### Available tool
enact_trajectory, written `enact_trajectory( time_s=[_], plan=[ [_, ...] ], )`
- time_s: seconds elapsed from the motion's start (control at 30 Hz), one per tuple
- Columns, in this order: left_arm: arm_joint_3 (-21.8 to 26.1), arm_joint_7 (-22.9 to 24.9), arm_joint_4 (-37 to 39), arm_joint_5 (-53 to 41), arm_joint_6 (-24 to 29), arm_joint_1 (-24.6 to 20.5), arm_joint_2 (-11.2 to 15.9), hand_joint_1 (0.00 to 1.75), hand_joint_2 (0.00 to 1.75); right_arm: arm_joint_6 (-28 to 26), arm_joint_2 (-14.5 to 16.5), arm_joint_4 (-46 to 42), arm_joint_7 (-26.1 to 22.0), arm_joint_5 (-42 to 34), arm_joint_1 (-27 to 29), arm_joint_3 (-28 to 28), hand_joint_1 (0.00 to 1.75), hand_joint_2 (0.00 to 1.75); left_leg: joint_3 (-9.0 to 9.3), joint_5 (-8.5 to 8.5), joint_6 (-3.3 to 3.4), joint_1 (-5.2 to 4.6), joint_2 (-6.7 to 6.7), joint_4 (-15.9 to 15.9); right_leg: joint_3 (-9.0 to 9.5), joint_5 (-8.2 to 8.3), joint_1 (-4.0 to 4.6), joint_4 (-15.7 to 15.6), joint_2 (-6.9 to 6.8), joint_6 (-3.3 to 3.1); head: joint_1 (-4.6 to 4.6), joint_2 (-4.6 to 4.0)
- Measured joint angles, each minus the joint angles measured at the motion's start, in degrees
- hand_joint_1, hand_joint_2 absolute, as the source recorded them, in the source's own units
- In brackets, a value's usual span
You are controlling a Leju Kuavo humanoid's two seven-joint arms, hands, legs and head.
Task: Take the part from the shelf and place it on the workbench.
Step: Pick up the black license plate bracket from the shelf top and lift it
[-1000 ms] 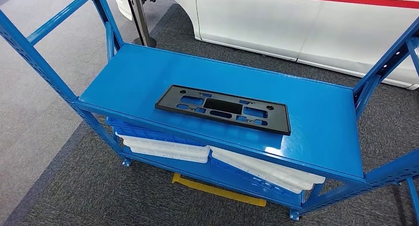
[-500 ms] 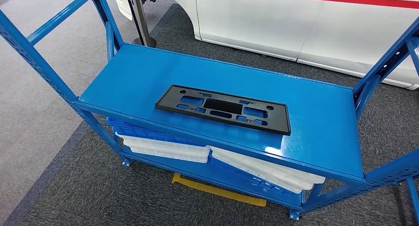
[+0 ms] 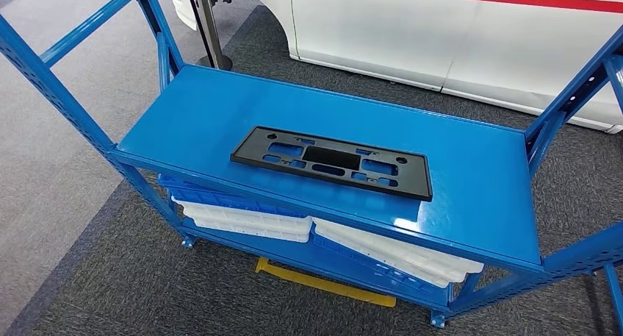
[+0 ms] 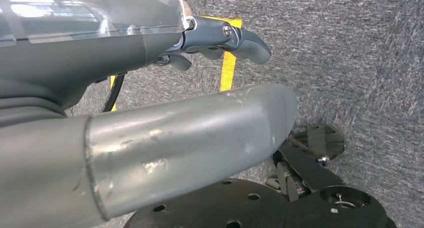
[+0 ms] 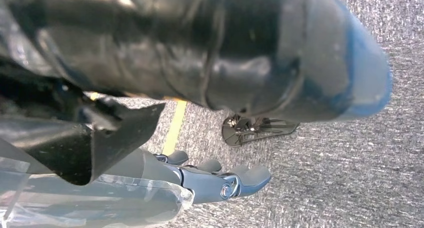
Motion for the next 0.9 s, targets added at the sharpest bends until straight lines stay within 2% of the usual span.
enact_trajectory(
  time_s=[0.9],
  plan=[
    [0.0,0.14,0.0,-0.33,-0.48,0.01,0.0,0.0,0.0,-0.18,0.0,0.0,0.62,-0.06,0.01,0.0,0.0,0.0,0.0,0.0,0.0,0.0,0.0,0.0,0.0,0.0,0.0,0.0,0.0,0.0,0.0,0.0]
  ],
)
